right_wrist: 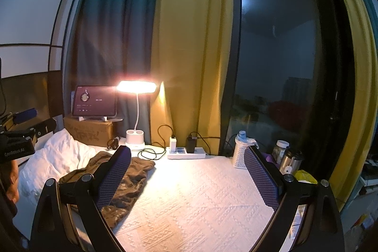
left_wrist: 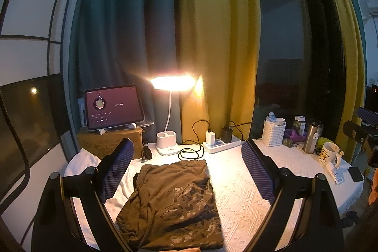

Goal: Fold small clothes

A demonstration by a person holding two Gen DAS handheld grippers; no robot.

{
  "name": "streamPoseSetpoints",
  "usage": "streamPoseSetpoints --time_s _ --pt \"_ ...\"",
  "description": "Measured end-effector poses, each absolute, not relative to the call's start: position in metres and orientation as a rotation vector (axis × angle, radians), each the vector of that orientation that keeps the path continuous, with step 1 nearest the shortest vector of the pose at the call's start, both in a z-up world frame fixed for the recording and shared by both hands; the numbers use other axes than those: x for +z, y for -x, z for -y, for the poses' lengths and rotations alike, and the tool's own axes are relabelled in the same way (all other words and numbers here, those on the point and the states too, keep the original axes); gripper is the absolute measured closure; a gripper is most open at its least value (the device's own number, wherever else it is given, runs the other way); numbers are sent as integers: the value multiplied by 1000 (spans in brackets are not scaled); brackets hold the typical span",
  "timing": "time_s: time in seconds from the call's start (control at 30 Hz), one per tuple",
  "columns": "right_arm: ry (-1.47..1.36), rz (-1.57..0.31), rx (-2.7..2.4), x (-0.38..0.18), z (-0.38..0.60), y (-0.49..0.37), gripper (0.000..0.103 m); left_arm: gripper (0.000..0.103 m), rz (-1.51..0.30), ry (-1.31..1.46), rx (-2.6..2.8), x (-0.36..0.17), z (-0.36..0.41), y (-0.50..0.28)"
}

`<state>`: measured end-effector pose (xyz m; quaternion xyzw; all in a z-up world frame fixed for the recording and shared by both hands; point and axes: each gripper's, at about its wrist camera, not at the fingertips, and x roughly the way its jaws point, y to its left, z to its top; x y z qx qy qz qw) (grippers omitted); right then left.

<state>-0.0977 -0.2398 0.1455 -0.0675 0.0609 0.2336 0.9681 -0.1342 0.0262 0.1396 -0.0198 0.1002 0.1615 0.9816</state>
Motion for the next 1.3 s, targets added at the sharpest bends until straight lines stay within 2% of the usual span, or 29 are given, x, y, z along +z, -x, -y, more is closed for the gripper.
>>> streamPoseSetpoints --time_s 1.3 --pt "127 -129 455 141 247 95 6 11 -179 38 304 140 -18 135"
